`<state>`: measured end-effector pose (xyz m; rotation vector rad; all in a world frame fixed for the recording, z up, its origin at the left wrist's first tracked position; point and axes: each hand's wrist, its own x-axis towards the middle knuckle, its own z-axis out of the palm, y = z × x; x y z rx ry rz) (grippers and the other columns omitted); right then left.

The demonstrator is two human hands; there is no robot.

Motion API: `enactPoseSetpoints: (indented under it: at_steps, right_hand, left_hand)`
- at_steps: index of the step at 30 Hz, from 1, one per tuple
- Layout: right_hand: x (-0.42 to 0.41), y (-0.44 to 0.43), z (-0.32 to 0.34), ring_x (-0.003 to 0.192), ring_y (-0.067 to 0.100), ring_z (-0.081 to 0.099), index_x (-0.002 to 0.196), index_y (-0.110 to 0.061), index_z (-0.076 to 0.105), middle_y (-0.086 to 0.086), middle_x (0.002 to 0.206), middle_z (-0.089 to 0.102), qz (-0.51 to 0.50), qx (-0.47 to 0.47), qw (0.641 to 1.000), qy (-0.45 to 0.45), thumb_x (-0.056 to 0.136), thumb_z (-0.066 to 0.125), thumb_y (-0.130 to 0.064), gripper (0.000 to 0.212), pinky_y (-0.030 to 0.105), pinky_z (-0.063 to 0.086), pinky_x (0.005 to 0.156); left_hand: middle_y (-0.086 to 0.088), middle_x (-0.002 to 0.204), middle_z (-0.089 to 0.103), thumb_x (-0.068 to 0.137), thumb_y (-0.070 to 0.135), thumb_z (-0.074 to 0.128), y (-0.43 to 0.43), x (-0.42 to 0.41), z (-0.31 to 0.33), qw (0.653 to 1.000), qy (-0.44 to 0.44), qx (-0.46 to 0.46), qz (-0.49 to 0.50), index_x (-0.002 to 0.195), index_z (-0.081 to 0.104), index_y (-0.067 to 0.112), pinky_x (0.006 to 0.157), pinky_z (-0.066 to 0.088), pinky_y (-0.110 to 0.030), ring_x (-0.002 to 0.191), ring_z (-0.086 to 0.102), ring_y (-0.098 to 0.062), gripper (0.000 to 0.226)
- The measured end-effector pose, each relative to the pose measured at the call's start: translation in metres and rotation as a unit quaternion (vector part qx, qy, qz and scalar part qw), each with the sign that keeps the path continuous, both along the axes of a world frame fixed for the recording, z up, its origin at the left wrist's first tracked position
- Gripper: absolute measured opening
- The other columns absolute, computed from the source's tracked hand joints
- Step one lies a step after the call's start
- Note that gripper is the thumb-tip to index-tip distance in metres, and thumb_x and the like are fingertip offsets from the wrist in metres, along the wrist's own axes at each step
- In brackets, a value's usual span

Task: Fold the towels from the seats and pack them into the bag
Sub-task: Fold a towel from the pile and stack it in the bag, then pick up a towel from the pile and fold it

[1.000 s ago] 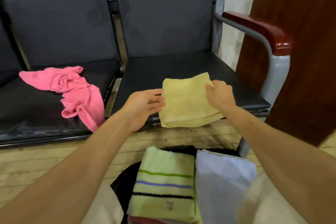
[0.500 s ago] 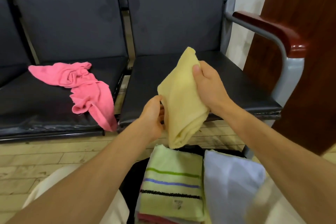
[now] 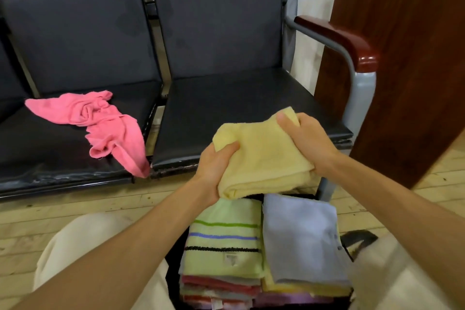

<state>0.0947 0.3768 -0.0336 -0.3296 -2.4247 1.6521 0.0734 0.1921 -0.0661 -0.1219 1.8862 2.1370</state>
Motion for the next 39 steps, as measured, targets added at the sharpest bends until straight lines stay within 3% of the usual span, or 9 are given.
enactPoseSetpoints:
  at_steps: [3,6,9,14,20,23,27,34,39]
  right_hand:
    - [0.02,0.024,-0.024,0.096,0.013,0.06,0.115,-0.019,0.058,-0.004,0.105,0.063,-0.003,0.049,0.998,-0.047,0.09,0.061,-0.046,0.037,0.032,0.049,0.079]
    - [0.04,0.042,-0.051,0.107,0.021,0.059,0.126,-0.016,0.058,-0.001,0.116,0.063,-0.039,0.056,0.995,-0.075,0.095,0.058,-0.037,0.037,0.039,0.048,0.094]
    - [0.059,0.053,-0.082,0.109,0.024,0.058,0.127,-0.017,0.055,0.0,0.114,0.061,-0.078,0.04,0.992,-0.086,0.1,0.051,-0.027,0.029,0.037,0.047,0.092]
    - [0.081,0.057,-0.132,0.105,0.016,0.051,0.135,-0.011,0.048,-0.002,0.119,0.056,-0.111,0.007,0.989,-0.099,0.102,0.044,-0.017,0.033,0.026,0.038,0.082]
    - [0.091,0.059,-0.191,0.099,0.031,0.059,0.153,-0.012,0.018,0.018,0.129,0.055,-0.093,0.08,0.962,-0.242,0.104,0.037,-0.022,0.054,0.037,0.047,0.073]
    - [0.087,0.057,-0.197,0.095,0.034,0.061,0.152,-0.014,0.015,0.015,0.12,0.058,-0.102,0.108,0.954,-0.261,0.102,0.041,-0.019,0.056,0.04,0.051,0.071]
    - [0.084,0.05,-0.201,0.114,0.034,0.054,0.148,-0.014,0.02,0.01,0.142,0.038,-0.117,0.118,0.951,-0.26,0.099,0.047,-0.017,0.056,0.044,0.05,0.086]
    - [0.081,0.045,-0.172,0.126,0.033,0.037,0.137,-0.007,0.03,0.015,0.136,0.034,-0.133,0.266,0.912,-0.281,0.09,0.056,-0.014,0.054,0.04,0.039,0.101]
    - [0.071,0.04,-0.131,0.126,0.03,0.039,0.136,-0.011,0.042,0.012,0.135,0.041,-0.068,0.257,0.942,-0.206,0.089,0.058,-0.011,0.049,0.036,0.035,0.101]
  left_hand:
    - [0.006,0.108,0.062,0.096,0.024,0.054,0.02,0.014,-0.007,0.996,0.068,-0.056,-0.01,0.114,0.054,0.03,0.075,0.049,-0.026,0.097,0.06,-0.01,0.019]
    - [0.011,0.104,0.061,0.097,0.029,0.049,0.041,0.026,-0.029,0.99,0.075,-0.121,-0.012,0.111,0.052,0.032,0.084,0.049,-0.032,0.096,0.059,-0.01,0.015]
    - [0.004,0.111,0.064,0.095,0.037,0.049,0.06,0.039,-0.059,0.982,0.062,-0.173,-0.032,0.115,0.056,0.029,0.095,0.049,-0.043,0.102,0.06,-0.019,0.023]
    - [-0.004,0.121,0.062,0.097,0.038,0.047,0.075,0.051,-0.104,0.965,0.032,-0.25,-0.067,0.126,0.053,0.021,0.098,0.047,-0.042,0.111,0.057,-0.026,0.034]
    - [0.0,0.129,0.06,0.098,0.033,0.049,0.072,0.056,-0.145,0.941,-0.019,-0.301,-0.152,0.138,0.045,0.021,0.096,0.048,-0.035,0.112,0.058,-0.021,0.041]
    - [-0.001,0.126,0.059,0.097,0.03,0.053,0.072,0.054,-0.152,0.935,-0.011,-0.322,-0.15,0.134,0.045,0.019,0.089,0.045,-0.028,0.113,0.057,-0.022,0.039]
    - [-0.008,0.122,0.058,0.095,0.033,0.055,0.074,0.052,-0.151,0.915,-0.004,-0.379,-0.139,0.123,0.04,0.011,0.08,0.044,-0.03,0.11,0.056,-0.028,0.038]
    - [-0.007,0.108,0.052,0.095,0.022,0.05,0.075,0.053,-0.131,0.886,-0.034,-0.409,-0.215,0.128,0.024,0.01,0.066,0.041,-0.029,0.093,0.053,-0.022,0.044]
    - [-0.012,0.116,0.058,0.089,0.017,0.057,0.048,0.041,-0.107,0.902,-0.031,-0.36,-0.235,0.132,0.032,0.011,0.087,0.052,-0.039,0.103,0.059,-0.025,0.05]
